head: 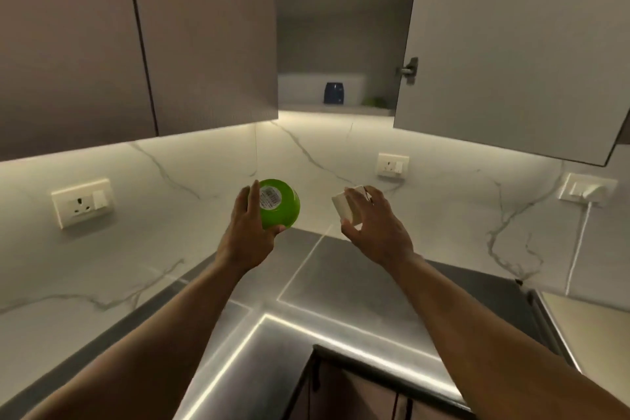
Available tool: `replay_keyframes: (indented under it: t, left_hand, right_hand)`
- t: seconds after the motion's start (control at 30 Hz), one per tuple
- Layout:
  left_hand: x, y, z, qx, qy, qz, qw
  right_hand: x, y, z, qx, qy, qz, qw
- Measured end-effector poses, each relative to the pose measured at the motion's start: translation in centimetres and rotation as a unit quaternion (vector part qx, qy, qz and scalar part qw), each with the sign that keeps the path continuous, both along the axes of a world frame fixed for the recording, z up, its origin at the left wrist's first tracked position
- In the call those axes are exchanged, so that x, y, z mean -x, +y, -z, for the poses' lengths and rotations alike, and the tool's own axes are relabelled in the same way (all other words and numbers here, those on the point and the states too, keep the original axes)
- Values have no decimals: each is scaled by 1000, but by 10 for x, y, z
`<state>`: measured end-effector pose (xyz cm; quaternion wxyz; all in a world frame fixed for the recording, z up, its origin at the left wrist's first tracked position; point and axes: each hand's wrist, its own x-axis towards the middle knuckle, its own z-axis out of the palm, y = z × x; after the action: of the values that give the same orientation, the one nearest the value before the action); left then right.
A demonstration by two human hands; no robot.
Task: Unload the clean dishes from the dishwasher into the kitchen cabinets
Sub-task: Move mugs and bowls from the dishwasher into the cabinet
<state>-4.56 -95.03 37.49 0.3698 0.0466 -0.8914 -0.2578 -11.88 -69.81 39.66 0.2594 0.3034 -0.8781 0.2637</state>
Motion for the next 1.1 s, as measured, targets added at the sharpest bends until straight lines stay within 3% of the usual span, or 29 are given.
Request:
replay_keyframes:
  t: [0.2, 0.5, 0.77, 0.93, 1.1]
  left_hand:
    - [61, 5, -60, 12, 42, -26, 999]
    - [140, 10, -119, 64, 67, -21, 995]
    - [186, 22, -153, 111, 71, -13, 991]
    - [212, 19, -171, 184, 65, -22, 981]
    - [243, 6, -179, 173, 61, -15, 983]
  right_hand:
    - [54, -1, -55, 18, 68, -10, 998]
    - [125, 10, -98, 10, 80, -31, 996]
    - [160, 24, -134, -11, 78, -23, 997]
    - [185, 30, -151, -15, 91, -19, 996]
    - [218, 18, -161, -24, 103, -6, 994]
